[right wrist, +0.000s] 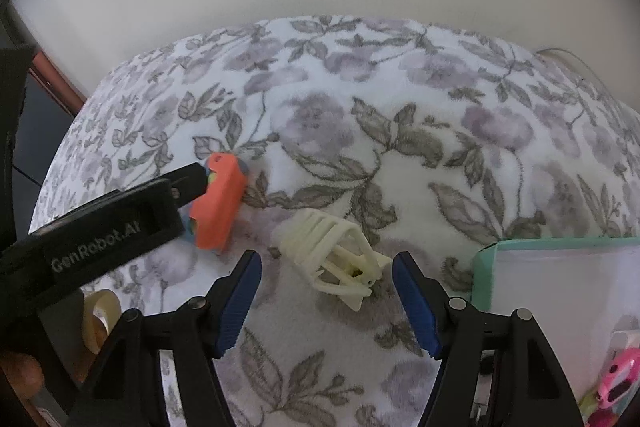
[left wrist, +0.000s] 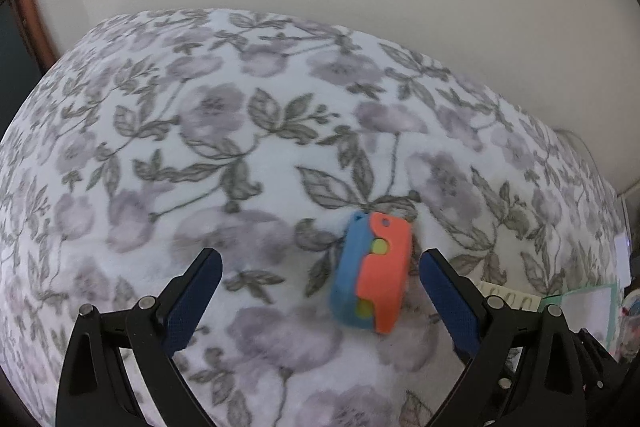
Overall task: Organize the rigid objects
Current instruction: 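Close the left tool on the orange-blue block while the right tool grasps the cream clip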
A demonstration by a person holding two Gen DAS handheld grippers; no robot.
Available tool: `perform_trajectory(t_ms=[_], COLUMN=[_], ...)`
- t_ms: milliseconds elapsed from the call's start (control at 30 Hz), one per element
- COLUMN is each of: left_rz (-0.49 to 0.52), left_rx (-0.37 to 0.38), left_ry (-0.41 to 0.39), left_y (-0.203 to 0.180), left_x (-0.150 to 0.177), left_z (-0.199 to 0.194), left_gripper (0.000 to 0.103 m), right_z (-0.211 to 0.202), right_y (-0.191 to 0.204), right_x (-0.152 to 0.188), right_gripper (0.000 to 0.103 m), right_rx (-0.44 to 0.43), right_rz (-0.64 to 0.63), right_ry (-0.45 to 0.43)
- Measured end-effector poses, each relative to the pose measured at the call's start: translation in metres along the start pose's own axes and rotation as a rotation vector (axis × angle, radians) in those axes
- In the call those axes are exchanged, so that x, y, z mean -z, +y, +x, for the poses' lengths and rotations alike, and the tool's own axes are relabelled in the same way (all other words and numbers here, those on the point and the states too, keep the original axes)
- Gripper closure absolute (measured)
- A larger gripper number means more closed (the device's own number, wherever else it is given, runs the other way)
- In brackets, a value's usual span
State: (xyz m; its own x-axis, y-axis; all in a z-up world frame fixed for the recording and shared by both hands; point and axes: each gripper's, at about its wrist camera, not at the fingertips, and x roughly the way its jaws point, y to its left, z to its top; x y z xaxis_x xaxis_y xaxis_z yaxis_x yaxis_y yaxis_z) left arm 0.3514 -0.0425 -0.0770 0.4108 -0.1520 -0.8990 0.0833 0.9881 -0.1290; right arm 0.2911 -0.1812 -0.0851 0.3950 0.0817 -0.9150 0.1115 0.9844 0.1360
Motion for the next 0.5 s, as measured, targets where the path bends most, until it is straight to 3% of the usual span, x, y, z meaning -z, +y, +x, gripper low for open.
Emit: perform_trajectory(t_ms=[100,167,200,267,333,500], left_rz=[0.026,0.034,0.038,0.041,0.043,0.067], left_rx=[0.000,-0.005,-0.010,0.007,0.044,0.038], left_ry=[0.008,0.015,0.018,0.025,0.022,0.026], left_y=[-0.009,-0.013,-0.015,-0.017,-0.020,-0.027], left_x=[0.001,0.003,0.004,0.005,0.006,0.011], left_z=[0.007,0.012,0.014,0.017,0.016,0.015], left_gripper=[0.005,0.015,0.026,0.036,0.060,0.060], right_z=[0.004,0.004,0.004,0.003,0.003,0.000], right_y=[0.001,0.000,-0.001,-0.002,-0.002,0.001], right_x=[0.001,0.001,0.000,0.000,0.000,0.004], right_gripper=[0.032,0.037,0.037,0.037,0.038,0.040], right_rx=[0.005,0.011,0.008,0.000,0.003,0.010], right_rz=[-0.006,-0.009,-0.006,0.004,0.002,-0.014], right_ry=[-0.005,-0.009,-0.011,-0.016,-0.018,-0.024])
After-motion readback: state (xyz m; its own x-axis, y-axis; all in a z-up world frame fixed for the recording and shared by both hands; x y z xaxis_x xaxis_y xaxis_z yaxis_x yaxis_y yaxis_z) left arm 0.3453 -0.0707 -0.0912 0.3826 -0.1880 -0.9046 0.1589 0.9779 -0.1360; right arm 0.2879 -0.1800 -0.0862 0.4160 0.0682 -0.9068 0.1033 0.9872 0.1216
